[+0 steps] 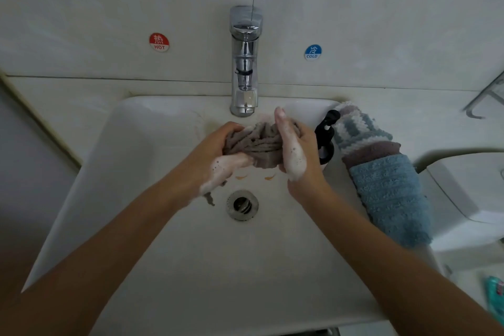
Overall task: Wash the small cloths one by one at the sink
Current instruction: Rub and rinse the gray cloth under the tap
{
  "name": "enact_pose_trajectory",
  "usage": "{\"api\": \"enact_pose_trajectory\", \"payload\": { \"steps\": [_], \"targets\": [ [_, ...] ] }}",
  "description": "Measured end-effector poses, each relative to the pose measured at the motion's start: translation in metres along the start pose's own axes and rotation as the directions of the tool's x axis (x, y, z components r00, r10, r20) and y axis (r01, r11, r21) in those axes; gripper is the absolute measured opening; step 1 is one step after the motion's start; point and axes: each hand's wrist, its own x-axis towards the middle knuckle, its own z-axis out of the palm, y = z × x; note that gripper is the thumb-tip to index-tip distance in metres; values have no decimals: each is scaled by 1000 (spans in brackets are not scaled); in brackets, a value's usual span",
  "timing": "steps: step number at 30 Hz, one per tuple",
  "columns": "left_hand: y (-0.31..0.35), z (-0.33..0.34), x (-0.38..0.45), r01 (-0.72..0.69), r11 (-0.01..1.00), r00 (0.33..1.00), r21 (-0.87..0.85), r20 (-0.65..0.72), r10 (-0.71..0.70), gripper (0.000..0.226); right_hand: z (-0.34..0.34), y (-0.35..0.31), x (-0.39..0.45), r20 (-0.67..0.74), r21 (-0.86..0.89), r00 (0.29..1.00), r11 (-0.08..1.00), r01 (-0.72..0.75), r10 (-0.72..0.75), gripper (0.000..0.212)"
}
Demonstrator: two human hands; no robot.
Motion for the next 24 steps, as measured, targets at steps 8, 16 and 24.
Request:
{"api": "enact_pose_trajectory", "payload": {
  "steps": [8, 16, 24],
  "targets": [
    [-4, 44, 11, -99, 991, 851, -86, -523, 40, 42, 27, 8, -24, -62, 87, 996, 994, 69, -64, 41],
    [-5, 67, -7, -143, 985, 823, -102, -564, 61, 43, 28, 12, -9, -95, 119, 994, 992, -37, 49, 52],
    [-6, 59, -3, -111, 991, 819, -74, -571, 50, 40, 26, 12, -10, 101, 47, 986, 989, -140, 134, 40]
  ]
}}
